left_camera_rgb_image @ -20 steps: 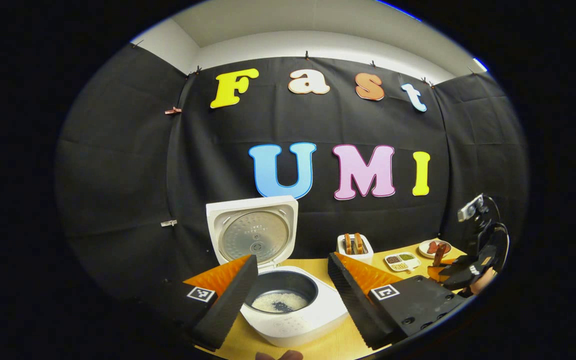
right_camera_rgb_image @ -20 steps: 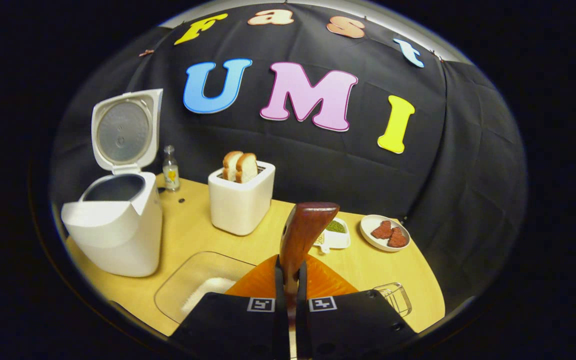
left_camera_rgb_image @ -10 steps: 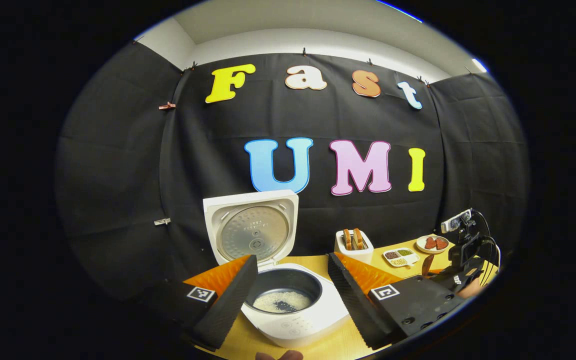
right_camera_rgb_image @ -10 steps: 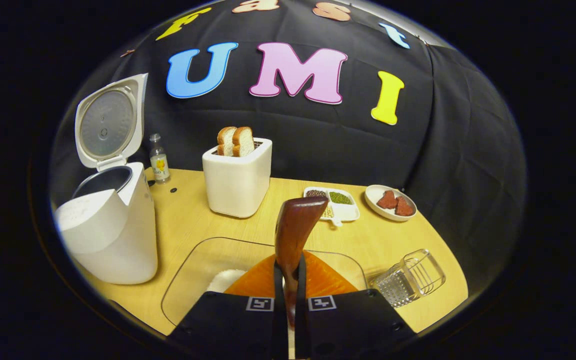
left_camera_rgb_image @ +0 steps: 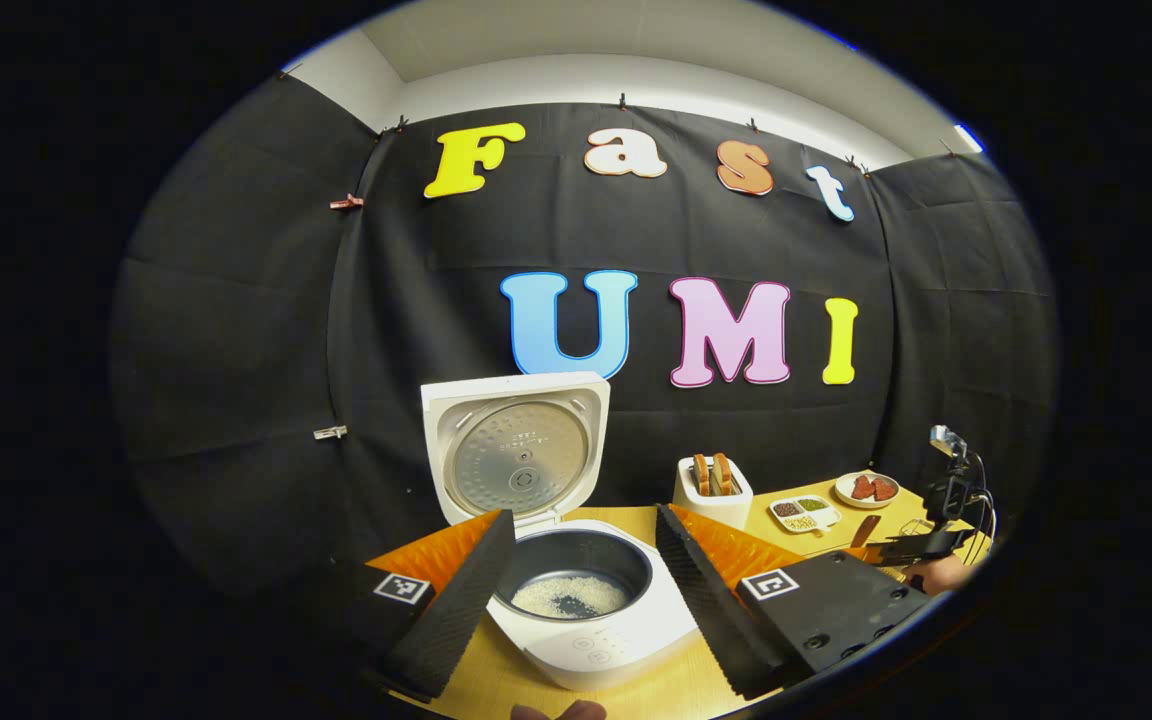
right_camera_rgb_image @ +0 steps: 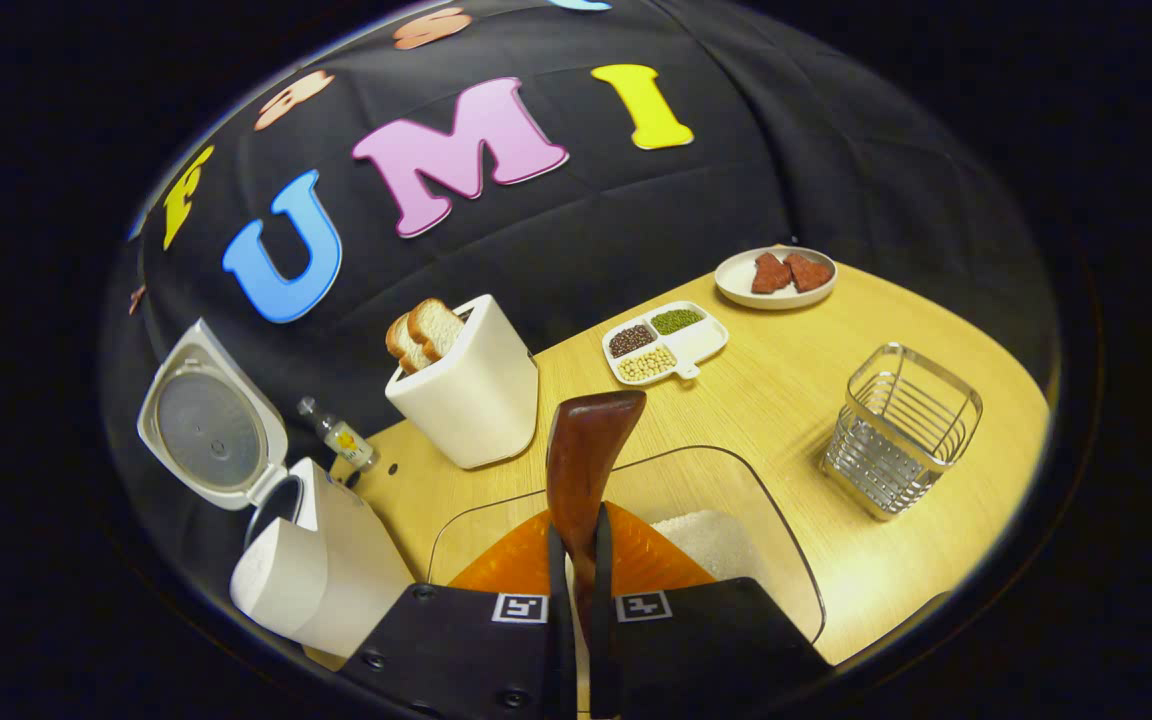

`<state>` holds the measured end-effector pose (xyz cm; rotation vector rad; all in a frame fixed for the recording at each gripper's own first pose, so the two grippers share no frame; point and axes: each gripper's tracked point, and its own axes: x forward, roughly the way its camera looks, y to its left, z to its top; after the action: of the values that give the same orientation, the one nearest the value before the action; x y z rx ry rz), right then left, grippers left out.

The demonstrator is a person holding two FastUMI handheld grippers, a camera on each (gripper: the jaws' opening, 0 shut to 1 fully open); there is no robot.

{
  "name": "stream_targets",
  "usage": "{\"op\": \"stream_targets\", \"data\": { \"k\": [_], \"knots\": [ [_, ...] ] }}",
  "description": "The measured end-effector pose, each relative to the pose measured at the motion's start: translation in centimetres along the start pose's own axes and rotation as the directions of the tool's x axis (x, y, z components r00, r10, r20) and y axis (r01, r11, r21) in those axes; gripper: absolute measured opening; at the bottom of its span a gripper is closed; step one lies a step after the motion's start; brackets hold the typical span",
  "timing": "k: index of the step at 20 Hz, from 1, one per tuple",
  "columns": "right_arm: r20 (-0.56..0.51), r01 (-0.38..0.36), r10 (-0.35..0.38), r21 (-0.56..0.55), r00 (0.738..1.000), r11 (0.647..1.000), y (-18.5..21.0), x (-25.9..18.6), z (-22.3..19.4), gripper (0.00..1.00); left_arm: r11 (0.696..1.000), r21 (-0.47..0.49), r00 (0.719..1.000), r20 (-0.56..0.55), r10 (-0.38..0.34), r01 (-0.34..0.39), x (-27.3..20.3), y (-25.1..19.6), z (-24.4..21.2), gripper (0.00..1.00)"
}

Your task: Close the left gripper, press the button to open the rice cooker; take a wooden spoon from the chopstick holder with the right hand, scoop a spoonful of rice and pour it into the rice cooker, then put the wooden spoon back into the chopstick holder.

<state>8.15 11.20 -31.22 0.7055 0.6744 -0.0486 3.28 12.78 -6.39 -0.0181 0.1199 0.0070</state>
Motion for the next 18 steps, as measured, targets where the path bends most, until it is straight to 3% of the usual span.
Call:
{"op": "stream_targets", "data": {
  "k": [6,13,18],
  "knots": [
    [0.011,-0.073,0.073,0.223,0.997,0.972,-1.1,-1.6,1.1,0.1,1.0,0.011,1.0,0.005,0.007,-0.007,-0.1,0.0,0.2,0.97],
    [0.038,-0.121,0.116,0.429,0.993,0.895,-1.4,-2.9,4.0,0.1,1.0,0.004,1.0,0.005,0.007,-0.007,-0.7,-0.4,0.4,0.97],
    [0.058,-0.181,0.179,0.551,0.982,0.815,-0.1,-4.0,5.8,0.1,1.0,0.004,1.0,0.014,0.013,-0.013,-1.1,-0.5,0.4,0.97]
  ]
}}
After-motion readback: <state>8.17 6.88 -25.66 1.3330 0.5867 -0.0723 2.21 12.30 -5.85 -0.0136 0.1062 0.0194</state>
